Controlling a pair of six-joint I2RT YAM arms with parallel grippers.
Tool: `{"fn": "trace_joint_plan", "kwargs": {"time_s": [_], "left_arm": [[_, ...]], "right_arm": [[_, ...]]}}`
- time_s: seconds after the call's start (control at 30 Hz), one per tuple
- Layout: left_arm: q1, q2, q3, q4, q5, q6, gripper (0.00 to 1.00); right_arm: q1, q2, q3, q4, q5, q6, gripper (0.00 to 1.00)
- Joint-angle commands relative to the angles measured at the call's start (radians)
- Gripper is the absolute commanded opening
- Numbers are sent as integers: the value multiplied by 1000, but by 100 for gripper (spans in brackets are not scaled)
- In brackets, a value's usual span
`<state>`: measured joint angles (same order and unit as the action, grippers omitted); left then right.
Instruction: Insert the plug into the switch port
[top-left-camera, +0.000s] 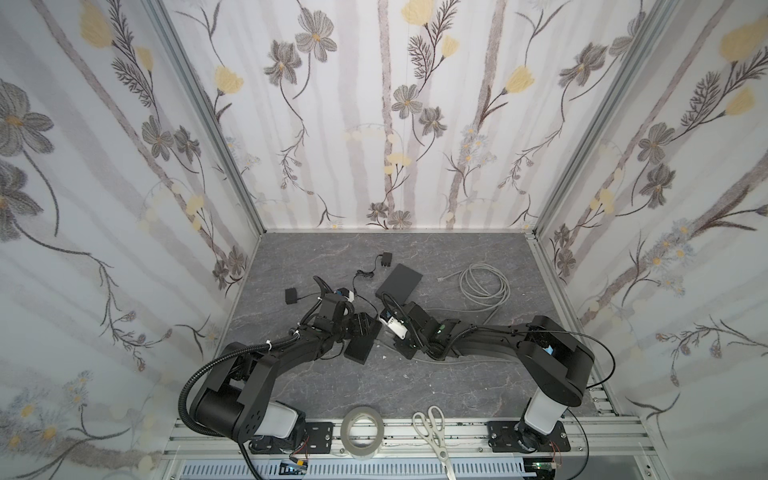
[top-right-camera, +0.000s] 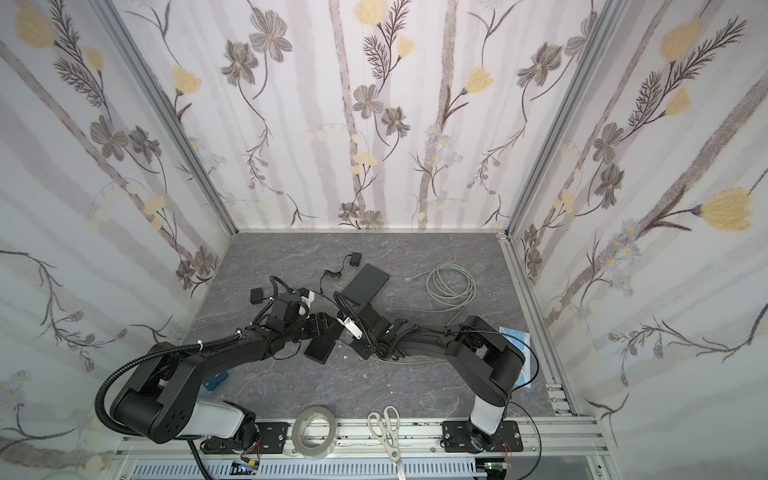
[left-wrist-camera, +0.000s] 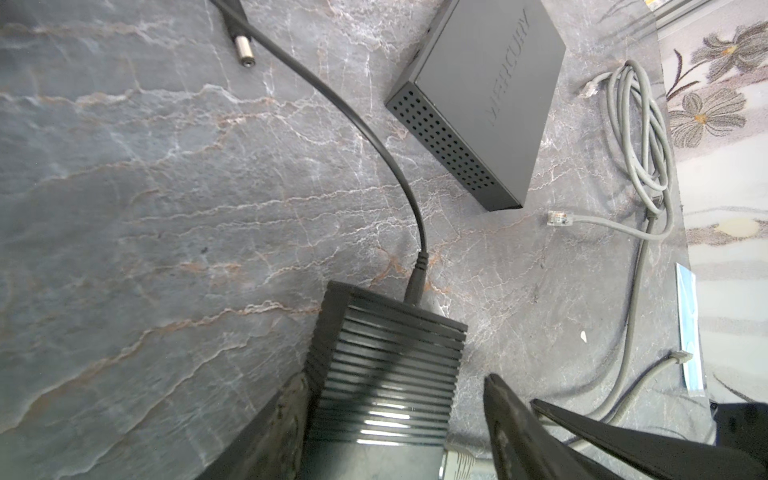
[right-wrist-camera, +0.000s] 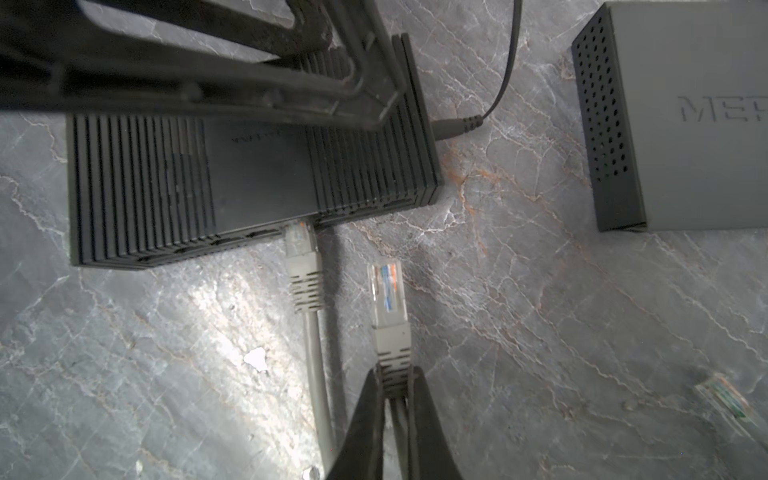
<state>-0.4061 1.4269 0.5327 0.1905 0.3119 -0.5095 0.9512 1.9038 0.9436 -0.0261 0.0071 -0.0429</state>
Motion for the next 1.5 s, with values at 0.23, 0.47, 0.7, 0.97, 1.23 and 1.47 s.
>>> {"fn": "trace_joint_plan", "kwargs": {"time_s": [0.23,0.47,0.7,0.97,1.23,1.47], "left_arm": [[0,19,15,37,36,-6,63],[0,22,16,35,39,-3,61],[0,22,16,36,41,-4,61],[-1,27,18,35,42,-3,61],[0,40,22,39,50,-7,61],[-1,49,26,41,58,-9,61]], "right_arm": [[12,-7,12,50,-15,-13,1],[16,6,17,57,-18,-11,1],[18,28,23,58,-19,-5,2],[24,51,34,58,-23,-1,2],[27,58,38,64,-19,1,2],[28,66,37,69,3,11,2]]}}
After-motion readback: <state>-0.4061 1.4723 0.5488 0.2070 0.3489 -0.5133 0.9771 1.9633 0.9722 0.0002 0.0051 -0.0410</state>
